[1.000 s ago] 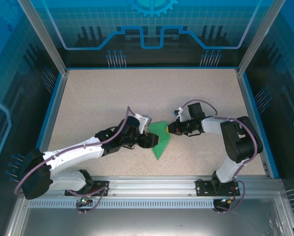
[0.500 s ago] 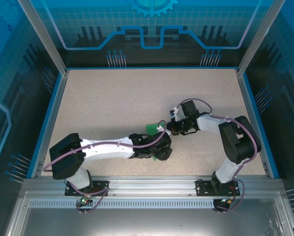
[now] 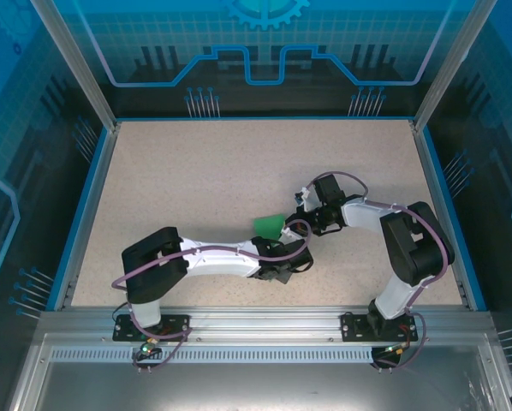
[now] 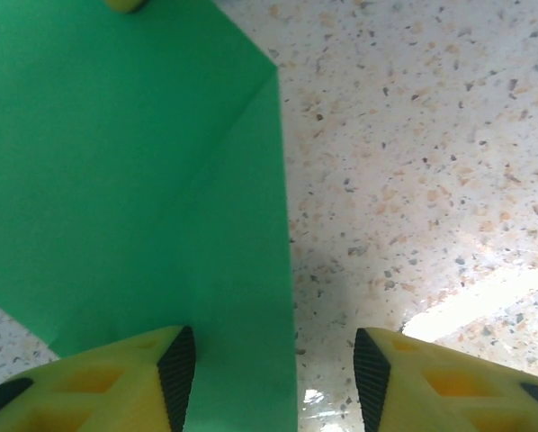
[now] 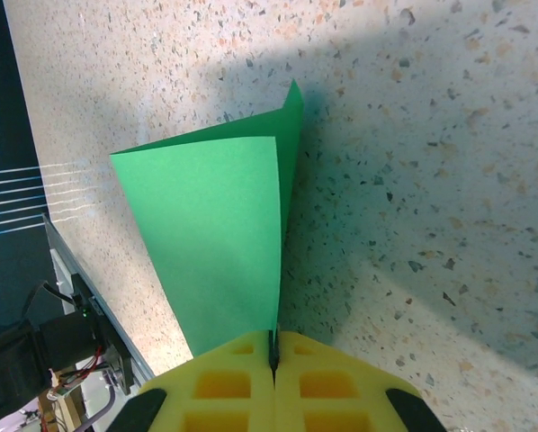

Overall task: Fold a paper plane with a square sheet of paper (fold left side to right side)
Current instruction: Fold the wing for the fifth time at the center of the table.

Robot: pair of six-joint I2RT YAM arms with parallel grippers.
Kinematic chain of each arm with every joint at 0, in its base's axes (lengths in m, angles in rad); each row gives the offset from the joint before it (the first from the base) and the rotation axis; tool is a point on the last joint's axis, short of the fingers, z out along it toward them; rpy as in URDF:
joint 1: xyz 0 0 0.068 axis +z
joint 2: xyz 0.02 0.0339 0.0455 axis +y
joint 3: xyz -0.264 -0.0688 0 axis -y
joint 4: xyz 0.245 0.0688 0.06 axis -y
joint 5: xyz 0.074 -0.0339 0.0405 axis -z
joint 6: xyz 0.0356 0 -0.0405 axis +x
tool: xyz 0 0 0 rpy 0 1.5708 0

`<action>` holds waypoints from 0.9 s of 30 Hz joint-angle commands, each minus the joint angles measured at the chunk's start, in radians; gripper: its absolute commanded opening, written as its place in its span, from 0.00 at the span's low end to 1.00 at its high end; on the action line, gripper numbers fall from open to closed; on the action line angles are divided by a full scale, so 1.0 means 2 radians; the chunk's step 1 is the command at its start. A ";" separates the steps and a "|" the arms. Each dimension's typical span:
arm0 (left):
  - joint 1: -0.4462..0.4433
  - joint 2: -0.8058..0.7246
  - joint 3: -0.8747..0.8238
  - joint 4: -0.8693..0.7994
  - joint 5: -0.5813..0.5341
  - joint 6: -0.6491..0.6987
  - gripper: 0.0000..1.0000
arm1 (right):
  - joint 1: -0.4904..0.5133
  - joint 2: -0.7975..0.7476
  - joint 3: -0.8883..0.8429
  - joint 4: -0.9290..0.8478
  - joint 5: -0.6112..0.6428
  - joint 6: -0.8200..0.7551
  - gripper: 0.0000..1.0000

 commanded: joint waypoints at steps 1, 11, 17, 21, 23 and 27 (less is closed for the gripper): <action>-0.002 0.007 0.018 -0.023 -0.021 -0.011 0.49 | 0.009 0.010 0.010 -0.014 0.002 0.003 0.00; -0.003 0.011 0.017 -0.027 -0.017 -0.012 0.32 | 0.010 0.013 0.010 -0.017 0.005 0.003 0.00; -0.002 0.005 0.011 -0.018 -0.010 -0.011 0.22 | 0.011 0.013 0.010 -0.025 0.010 -0.002 0.00; -0.003 0.000 0.007 -0.010 -0.006 -0.011 0.15 | 0.012 0.013 0.024 -0.029 0.010 -0.005 0.01; -0.003 -0.003 0.005 -0.007 -0.002 -0.010 0.12 | 0.011 0.012 0.026 -0.029 0.009 -0.007 0.02; 0.000 -0.014 -0.001 0.006 0.007 -0.013 0.07 | 0.010 -0.003 0.033 -0.036 0.012 -0.013 0.11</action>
